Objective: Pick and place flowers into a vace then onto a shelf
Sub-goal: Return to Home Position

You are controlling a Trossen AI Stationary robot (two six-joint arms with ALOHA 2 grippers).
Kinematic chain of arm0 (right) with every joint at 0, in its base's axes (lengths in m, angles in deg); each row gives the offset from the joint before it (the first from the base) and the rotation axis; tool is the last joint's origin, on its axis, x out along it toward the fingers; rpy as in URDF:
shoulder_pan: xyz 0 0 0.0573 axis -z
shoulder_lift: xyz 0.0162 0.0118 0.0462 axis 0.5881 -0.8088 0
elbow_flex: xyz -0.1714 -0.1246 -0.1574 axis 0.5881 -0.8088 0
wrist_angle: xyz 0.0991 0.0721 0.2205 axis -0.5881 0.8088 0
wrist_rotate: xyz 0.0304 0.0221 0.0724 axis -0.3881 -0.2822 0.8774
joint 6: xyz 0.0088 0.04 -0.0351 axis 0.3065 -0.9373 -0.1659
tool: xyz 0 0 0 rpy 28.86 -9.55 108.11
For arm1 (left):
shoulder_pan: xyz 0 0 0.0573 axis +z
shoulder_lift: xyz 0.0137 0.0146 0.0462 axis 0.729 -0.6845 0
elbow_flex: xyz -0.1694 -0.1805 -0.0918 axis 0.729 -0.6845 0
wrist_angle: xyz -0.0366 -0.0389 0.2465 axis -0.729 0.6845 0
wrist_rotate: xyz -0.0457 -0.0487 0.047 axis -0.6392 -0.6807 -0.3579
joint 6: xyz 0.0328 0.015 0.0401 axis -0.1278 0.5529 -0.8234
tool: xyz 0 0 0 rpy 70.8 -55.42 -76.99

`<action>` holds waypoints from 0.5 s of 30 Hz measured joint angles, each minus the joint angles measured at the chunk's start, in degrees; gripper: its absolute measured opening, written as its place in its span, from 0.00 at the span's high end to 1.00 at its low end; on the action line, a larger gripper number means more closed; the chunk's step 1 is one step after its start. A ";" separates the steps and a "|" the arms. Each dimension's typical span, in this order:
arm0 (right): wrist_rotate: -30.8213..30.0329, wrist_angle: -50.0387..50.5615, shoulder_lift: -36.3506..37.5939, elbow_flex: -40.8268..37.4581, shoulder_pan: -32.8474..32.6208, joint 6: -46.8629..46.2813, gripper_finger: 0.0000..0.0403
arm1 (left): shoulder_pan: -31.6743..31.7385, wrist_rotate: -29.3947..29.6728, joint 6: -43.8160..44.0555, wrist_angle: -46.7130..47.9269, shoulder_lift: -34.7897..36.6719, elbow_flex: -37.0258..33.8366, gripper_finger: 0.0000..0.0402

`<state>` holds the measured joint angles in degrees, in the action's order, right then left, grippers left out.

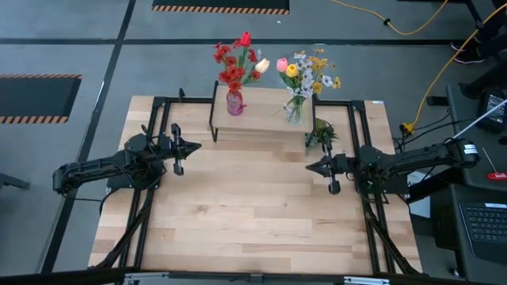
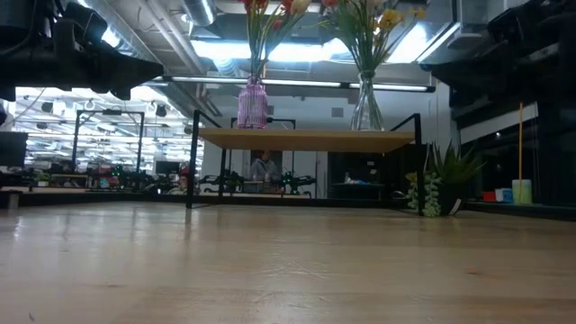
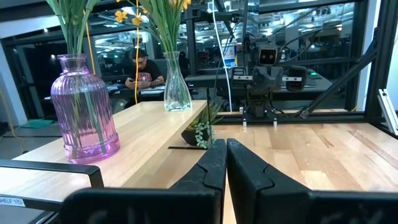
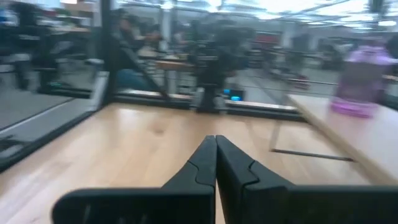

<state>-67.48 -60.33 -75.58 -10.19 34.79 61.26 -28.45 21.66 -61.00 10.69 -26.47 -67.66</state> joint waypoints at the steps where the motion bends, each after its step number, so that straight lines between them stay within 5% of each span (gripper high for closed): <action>1: 1.41 0.08 -0.01 0.00 -0.02 -0.06 0.99 | 0.00 0.00 0.00 0.00 0.00 0.00 0.98; 15: 2.29 0.02 0.00 0.04 -0.02 -4.79 0.99 | 0.00 -0.01 0.00 0.00 0.00 0.00 0.98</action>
<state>-65.20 -60.31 -75.58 -10.14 34.77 56.47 -28.45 21.65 -61.00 10.69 -26.47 -67.66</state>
